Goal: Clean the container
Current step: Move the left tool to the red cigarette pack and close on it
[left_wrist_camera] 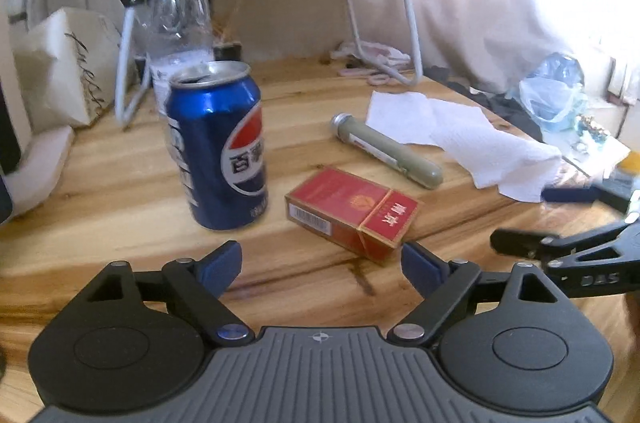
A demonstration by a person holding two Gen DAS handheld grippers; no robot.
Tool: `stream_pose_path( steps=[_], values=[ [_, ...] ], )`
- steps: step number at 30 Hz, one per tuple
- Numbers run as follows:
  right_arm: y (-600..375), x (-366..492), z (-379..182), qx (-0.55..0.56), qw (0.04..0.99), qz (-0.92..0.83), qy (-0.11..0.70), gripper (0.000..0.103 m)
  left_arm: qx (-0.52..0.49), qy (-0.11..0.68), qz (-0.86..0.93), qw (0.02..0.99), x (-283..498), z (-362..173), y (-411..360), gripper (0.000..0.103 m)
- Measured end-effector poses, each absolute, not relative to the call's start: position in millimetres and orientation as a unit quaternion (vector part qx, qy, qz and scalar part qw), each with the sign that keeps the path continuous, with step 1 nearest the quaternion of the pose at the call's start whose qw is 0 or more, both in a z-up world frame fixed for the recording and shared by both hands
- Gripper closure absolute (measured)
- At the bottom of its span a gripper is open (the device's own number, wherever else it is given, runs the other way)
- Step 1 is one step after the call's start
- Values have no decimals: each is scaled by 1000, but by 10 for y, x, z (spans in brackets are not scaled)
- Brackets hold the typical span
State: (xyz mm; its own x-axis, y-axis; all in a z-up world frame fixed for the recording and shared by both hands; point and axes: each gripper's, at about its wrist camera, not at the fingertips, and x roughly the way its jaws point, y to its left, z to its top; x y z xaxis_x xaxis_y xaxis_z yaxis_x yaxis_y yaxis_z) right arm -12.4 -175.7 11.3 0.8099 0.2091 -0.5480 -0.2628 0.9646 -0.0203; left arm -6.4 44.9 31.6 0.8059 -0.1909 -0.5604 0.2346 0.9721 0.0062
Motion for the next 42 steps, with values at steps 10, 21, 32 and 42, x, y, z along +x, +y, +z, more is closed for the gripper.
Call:
stream_pose_path(
  steps=[10, 21, 32, 42],
  values=[
    [-1318, 94, 187, -95, 923, 265, 262, 13, -4, 263, -62, 963, -383, 548, 776, 6],
    [-1015, 329, 17, -116, 914, 259, 291, 26, 6, 262, -64, 963, -451, 536, 860, 4],
    [-1216, 336, 233, -148, 885, 335, 286, 48, 33, 279, -104, 954, -458, 437, 785, 4],
    [-1345, 264, 938, -352, 745, 484, 293, 48, 175, 280, -259, 908, -471, 414, 452, 4]
  ],
)
